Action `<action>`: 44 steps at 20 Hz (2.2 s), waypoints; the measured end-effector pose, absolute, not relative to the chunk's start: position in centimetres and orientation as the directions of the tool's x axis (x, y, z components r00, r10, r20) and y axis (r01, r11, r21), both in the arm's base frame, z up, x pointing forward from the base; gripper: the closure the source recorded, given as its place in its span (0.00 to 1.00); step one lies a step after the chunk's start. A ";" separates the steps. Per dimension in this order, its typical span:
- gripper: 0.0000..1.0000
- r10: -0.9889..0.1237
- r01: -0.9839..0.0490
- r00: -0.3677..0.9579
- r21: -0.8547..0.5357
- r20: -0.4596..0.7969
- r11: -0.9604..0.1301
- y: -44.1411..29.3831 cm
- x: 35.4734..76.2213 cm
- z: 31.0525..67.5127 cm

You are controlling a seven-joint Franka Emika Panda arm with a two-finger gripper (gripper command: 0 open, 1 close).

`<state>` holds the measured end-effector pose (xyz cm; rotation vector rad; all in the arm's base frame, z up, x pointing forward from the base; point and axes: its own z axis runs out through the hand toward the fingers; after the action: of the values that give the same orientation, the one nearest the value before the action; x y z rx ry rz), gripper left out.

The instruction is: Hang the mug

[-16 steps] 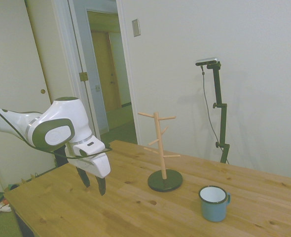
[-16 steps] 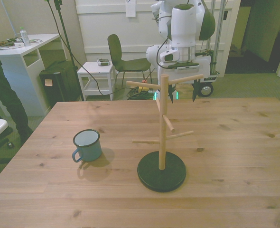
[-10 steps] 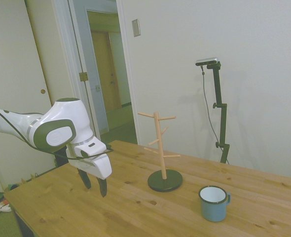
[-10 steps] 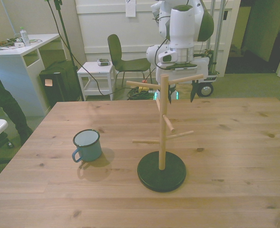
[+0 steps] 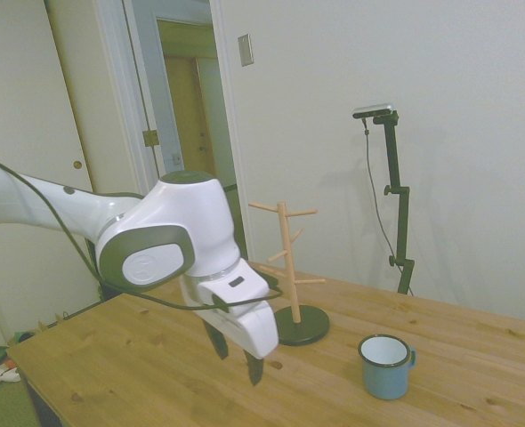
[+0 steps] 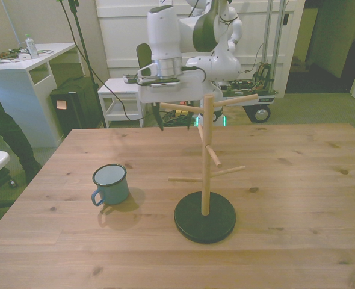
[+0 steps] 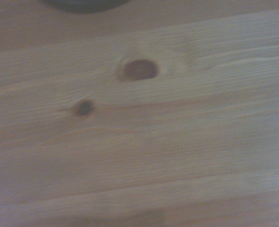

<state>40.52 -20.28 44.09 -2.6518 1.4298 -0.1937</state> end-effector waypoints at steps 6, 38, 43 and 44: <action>0.00 -0.869 -0.859 0.495 -0.142 0.022 -0.493 -27.6 44.1 43.3; 0.00 -0.909 -0.899 0.417 -0.143 0.016 -0.414 -43.0 53.0 46.9; 0.00 -0.915 -0.907 0.404 -0.134 -0.008 -0.399 -42.3 54.4 45.2; 0.00 -0.915 -0.907 0.403 -0.135 -0.008 -0.398 -42.3 54.5 45.0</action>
<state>54.54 -42.25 44.95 -2.5305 1.6521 -0.1024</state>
